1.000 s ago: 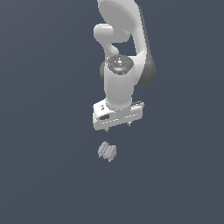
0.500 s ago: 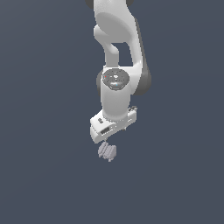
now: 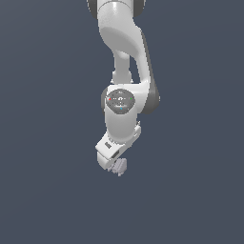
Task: Pick up the object and move it to a goal position.
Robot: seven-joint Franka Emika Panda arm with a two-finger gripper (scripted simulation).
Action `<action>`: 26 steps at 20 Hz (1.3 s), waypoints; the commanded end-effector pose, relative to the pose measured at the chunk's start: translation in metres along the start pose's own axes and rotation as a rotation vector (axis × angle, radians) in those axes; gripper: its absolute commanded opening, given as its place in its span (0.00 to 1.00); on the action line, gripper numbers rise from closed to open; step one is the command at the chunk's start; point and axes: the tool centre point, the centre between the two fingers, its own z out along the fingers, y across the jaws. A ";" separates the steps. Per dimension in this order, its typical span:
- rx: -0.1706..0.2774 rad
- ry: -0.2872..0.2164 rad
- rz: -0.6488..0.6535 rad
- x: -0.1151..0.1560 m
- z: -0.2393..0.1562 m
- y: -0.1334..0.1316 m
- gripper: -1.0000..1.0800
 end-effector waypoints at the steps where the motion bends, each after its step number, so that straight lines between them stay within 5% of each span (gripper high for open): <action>1: 0.001 -0.003 -0.066 0.000 0.007 0.006 0.96; 13: 0.006 -0.009 -0.271 -0.002 0.030 0.025 0.96; 26: 0.007 -0.010 -0.299 -0.003 0.044 0.028 0.96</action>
